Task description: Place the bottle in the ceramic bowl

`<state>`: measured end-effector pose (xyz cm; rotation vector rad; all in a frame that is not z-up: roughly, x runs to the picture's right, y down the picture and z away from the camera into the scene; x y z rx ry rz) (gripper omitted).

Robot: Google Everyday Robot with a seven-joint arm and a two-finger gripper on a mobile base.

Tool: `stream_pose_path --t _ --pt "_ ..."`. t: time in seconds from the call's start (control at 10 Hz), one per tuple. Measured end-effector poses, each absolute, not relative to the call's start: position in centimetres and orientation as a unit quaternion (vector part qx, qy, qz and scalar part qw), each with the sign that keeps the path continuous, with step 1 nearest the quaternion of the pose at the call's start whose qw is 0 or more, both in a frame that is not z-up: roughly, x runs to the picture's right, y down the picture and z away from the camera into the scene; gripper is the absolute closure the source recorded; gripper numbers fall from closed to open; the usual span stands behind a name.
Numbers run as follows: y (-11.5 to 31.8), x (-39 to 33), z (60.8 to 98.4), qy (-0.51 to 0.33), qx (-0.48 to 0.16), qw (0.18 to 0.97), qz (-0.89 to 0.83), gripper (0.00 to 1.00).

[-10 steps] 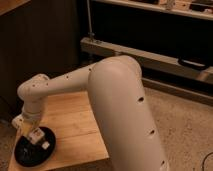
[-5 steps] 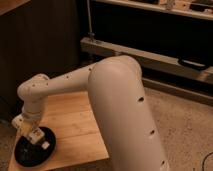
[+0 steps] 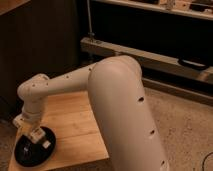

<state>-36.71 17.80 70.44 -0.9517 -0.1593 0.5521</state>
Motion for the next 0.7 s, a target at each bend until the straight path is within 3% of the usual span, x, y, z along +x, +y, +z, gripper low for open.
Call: stream_pose_path --t 0.2,0.7 --pt "17.80 -36.71 70.44 -0.076 -0.452 0.849 0.262 0.20" --pt "17.80 -36.71 70.43 -0.076 -0.452 0.849 0.262 0.20"
